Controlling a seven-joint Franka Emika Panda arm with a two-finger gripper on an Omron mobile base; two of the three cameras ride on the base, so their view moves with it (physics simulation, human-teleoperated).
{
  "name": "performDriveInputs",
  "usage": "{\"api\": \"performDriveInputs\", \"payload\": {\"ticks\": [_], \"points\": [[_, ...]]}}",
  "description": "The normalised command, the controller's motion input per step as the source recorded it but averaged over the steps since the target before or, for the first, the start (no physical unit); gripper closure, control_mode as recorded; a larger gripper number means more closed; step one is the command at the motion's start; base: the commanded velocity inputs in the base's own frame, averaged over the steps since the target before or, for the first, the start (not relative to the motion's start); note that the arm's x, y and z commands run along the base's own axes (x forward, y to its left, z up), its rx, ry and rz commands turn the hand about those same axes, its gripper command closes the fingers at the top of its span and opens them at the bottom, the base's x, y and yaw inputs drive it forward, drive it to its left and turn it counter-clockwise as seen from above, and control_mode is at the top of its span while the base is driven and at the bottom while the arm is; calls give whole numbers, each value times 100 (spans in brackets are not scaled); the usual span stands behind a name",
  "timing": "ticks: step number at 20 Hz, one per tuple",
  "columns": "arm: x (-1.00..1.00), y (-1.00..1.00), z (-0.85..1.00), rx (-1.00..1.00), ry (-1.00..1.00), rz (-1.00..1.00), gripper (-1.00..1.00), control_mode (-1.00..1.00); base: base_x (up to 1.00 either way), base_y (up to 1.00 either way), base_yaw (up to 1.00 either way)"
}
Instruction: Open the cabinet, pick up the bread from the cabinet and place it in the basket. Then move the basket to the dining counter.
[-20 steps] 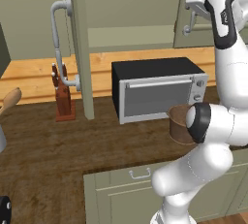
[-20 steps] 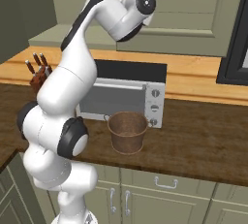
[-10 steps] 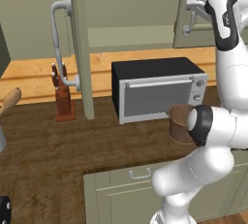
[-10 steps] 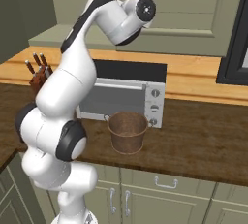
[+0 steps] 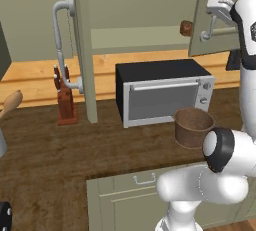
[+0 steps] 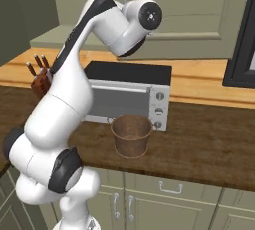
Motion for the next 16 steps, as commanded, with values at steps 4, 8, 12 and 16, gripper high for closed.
{"api": "performDriveInputs", "payload": {"ticks": [4, 8, 12, 16], "points": [[-100, -52, 38, 2, 0, 0, 100, -100, 0, 0, 0], [-100, -54, 35, 1, 0, 0, 100, -100, 0, 0, 0], [-100, -50, 36, 2, 7, 0, 100, -100, 0, 0, 0], [-100, -65, 32, 3, 7, 0, 100, -100, 0, 0, 0]]}}
